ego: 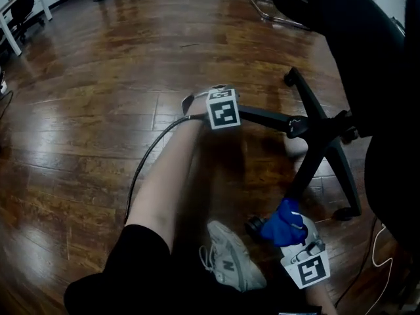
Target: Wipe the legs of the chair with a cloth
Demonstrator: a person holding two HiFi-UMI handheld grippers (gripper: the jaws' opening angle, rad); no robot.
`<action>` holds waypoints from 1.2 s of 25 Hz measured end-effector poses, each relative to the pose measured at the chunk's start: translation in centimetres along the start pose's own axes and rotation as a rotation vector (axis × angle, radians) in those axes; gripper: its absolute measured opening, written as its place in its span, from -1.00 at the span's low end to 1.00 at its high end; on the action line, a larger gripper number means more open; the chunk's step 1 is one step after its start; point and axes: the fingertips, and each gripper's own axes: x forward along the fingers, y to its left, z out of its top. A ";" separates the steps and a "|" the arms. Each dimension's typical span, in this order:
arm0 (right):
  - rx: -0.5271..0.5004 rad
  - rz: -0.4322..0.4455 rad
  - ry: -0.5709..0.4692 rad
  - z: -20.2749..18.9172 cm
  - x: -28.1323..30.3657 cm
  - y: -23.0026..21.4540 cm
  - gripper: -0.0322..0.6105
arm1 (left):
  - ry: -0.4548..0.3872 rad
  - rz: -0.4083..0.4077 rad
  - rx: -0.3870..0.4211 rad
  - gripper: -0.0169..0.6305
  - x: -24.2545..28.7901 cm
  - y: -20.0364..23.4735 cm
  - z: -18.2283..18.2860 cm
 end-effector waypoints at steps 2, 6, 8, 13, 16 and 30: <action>-0.058 0.011 0.049 -0.6 0.3 0.2 -0.64 | 0.087 0.010 0.068 -0.26 1.5 -0.6 -1.2; -0.031 0.031 0.073 -1.5 -0.2 -0.2 -0.64 | 0.117 0.032 0.106 -0.67 0.4 -2.4 -1.9; 0.008 0.072 0.088 -2.2 -1.2 0.2 -0.64 | 0.115 0.017 0.079 -0.69 -0.3 -4.8 -1.8; 0.025 0.132 0.133 -4.5 -4.4 2.5 -0.64 | 0.110 0.008 0.021 -0.70 -2.6 -10.6 -1.6; -0.023 0.158 0.165 -5.5 -5.9 3.1 -0.64 | 0.094 0.037 -0.037 -0.70 -4.1 -13.3 -1.5; -0.046 0.469 0.449 -8.5 -9.3 7.1 -0.65 | 0.116 0.037 -0.158 -0.71 -7.2 -20.4 -1.9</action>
